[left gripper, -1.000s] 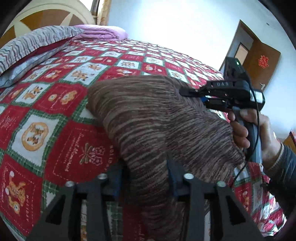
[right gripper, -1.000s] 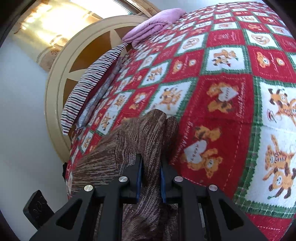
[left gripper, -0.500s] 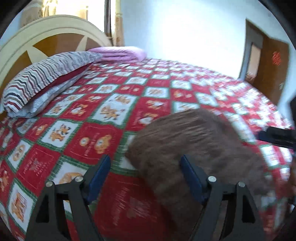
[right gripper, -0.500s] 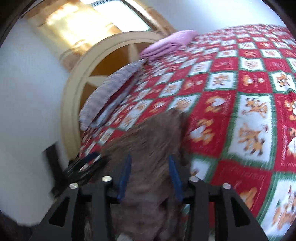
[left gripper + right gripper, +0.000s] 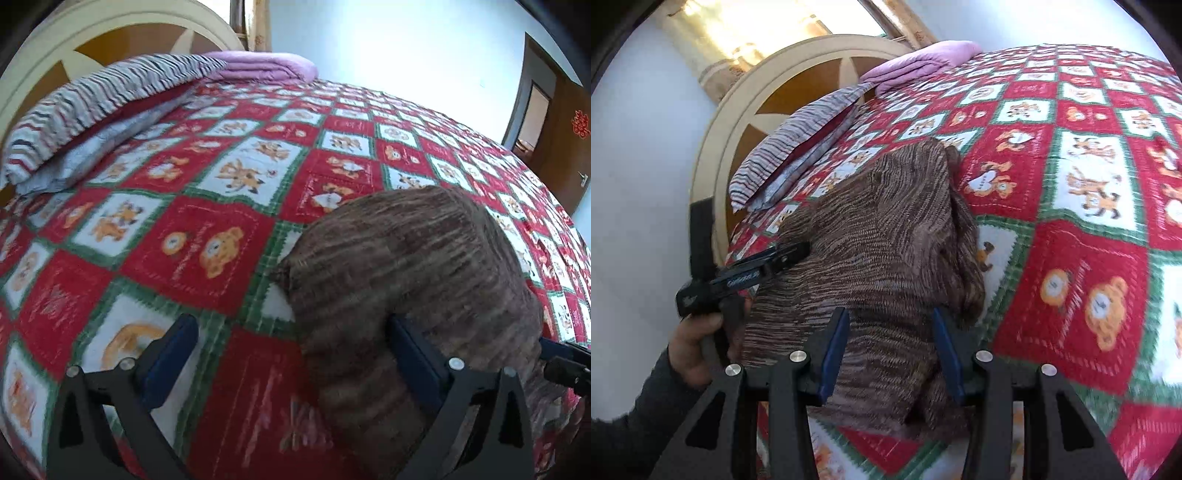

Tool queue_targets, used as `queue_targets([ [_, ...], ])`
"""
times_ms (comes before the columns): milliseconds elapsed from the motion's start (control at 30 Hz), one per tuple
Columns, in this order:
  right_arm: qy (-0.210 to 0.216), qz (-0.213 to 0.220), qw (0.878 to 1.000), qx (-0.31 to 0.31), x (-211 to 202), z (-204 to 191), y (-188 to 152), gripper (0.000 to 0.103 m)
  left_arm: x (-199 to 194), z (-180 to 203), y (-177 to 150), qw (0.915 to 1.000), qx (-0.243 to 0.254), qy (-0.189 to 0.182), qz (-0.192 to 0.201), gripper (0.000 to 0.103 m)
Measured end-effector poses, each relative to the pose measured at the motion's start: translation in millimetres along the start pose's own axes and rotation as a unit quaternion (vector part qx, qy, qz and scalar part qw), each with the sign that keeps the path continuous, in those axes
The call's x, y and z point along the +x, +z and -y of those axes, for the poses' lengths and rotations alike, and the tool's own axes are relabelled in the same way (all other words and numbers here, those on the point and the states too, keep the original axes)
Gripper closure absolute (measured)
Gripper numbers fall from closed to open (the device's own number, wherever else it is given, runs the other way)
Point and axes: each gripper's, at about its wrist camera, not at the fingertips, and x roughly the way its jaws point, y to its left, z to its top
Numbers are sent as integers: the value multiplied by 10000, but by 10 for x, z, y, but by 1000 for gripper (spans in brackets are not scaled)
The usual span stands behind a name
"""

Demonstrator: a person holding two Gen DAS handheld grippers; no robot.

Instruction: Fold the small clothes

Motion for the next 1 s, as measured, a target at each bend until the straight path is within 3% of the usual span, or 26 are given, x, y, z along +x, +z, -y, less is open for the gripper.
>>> queue_targets([
  [167, -616, 600, 9958, -309, -458, -300, -136, 51, -636, 142, -225, 9988, 45, -215, 437, 2],
  [233, -920, 991, 9892, -567, -670, -500, -186, 44, -882, 225, -277, 9974, 152, -250, 656, 2],
  [433, -1432, 1761, 9682, -1050, -1111, -904, -209, 38, -1363, 397, -228, 9910, 349, -406, 1225, 1],
  [567, -1513, 1926, 9620, -1210, -1227, -1066, -236, 34, -1487, 450, -212, 9885, 433, -514, 1356, 1],
  [1000, -1566, 1994, 9585, -1300, -1351, -1198, -326, 34, -1658, 508, -251, 9854, 413, -617, 1535, 1],
])
